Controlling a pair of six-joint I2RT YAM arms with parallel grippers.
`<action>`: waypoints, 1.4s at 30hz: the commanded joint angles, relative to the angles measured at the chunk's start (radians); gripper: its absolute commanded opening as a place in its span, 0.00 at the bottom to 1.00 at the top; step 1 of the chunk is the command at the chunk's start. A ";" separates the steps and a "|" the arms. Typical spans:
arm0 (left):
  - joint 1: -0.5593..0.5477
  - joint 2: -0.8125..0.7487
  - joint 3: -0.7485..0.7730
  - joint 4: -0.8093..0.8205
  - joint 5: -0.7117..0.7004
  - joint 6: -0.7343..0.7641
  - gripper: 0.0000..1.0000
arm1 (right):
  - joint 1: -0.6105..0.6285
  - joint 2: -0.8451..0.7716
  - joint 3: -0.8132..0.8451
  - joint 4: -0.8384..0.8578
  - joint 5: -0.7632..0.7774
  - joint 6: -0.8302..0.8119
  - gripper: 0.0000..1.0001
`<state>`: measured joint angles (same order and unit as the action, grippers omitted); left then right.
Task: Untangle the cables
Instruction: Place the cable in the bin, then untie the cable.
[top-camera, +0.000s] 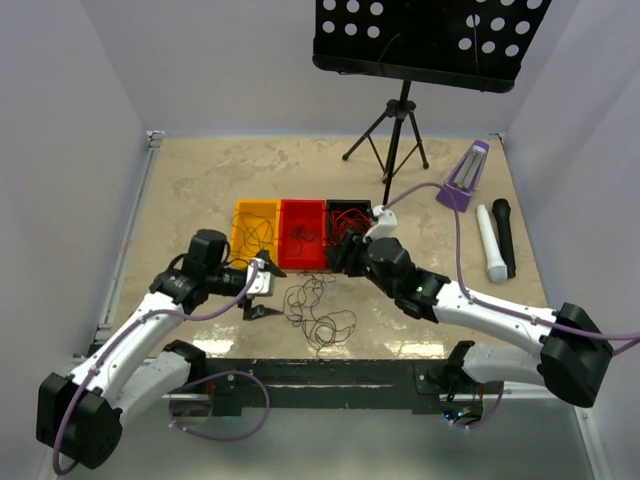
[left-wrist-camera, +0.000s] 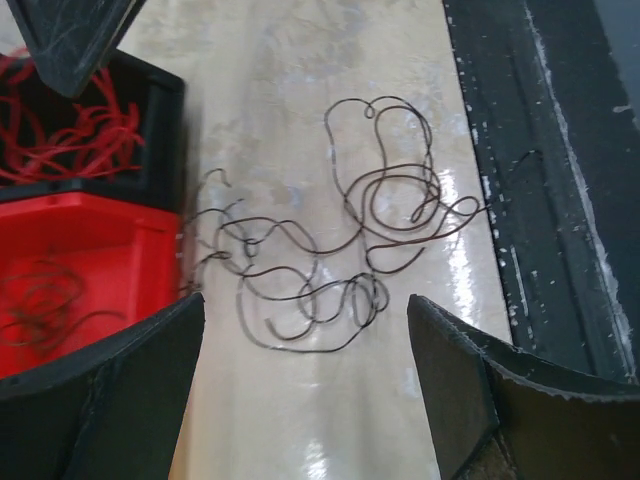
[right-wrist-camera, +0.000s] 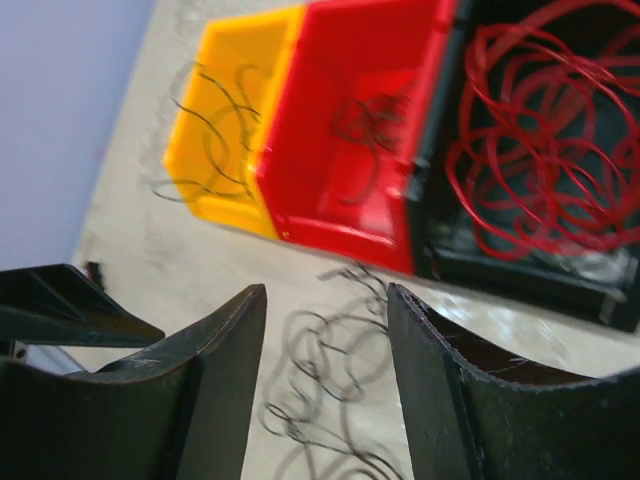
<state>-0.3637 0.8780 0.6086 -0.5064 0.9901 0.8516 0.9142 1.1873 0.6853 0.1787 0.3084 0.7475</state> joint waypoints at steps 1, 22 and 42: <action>-0.072 0.076 -0.087 0.239 0.018 -0.083 0.86 | 0.037 -0.127 -0.102 0.022 0.079 0.026 0.56; -0.092 0.173 -0.132 0.448 -0.125 -0.037 0.82 | 0.083 0.195 -0.139 0.197 -0.103 0.161 0.53; -0.092 0.070 -0.148 0.319 -0.133 0.064 0.82 | 0.074 0.407 -0.038 0.398 -0.045 0.155 0.35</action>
<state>-0.4522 0.9703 0.4759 -0.1833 0.8391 0.8829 0.9916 1.6184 0.6098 0.4919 0.2440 0.9081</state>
